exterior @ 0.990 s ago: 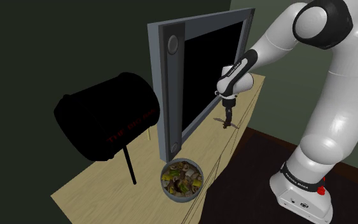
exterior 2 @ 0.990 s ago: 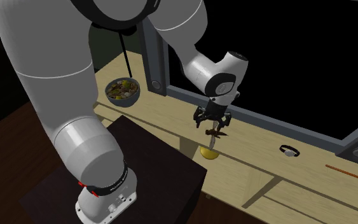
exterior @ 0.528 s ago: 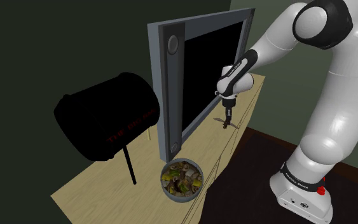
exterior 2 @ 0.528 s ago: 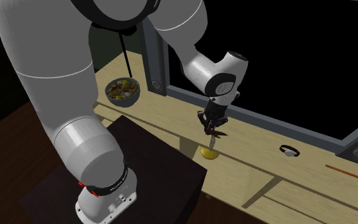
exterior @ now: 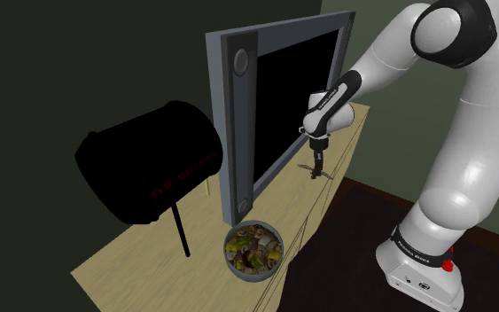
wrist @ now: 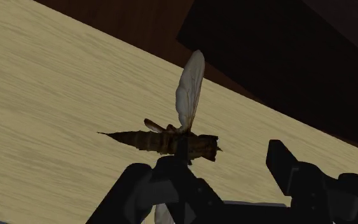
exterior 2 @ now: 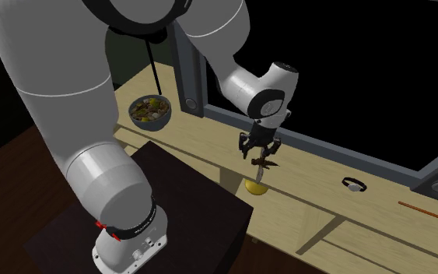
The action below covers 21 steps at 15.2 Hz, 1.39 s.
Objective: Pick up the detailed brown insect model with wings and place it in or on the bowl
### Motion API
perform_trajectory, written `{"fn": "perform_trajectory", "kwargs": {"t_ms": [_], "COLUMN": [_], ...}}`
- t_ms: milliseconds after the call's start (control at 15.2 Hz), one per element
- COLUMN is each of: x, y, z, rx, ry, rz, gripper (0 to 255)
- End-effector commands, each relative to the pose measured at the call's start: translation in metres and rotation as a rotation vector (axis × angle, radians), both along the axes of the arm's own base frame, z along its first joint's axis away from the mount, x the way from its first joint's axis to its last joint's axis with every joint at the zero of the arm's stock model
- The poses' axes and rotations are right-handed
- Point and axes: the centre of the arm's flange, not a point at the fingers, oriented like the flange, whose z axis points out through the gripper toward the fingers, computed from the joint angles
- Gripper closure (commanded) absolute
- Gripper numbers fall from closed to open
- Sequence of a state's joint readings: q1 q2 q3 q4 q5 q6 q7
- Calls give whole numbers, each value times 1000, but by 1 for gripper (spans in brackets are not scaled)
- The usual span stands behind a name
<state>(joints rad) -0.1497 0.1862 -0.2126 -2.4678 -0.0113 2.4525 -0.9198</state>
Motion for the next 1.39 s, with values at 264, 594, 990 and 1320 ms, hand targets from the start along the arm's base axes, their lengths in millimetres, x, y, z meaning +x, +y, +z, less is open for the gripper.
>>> {"fn": "perform_trajectory", "kwargs": {"t_ms": [264,594,990,1320], "x": [0,-1,-1,-1], "y": [27,23,23,23], "z": [-9,-33,-33,-33], "rx": [-178,-178,-178,-178], "ry": [-162,-162,-162,-162], "rz": [181,181,181,181], "gripper": [0,0,0,255]}}
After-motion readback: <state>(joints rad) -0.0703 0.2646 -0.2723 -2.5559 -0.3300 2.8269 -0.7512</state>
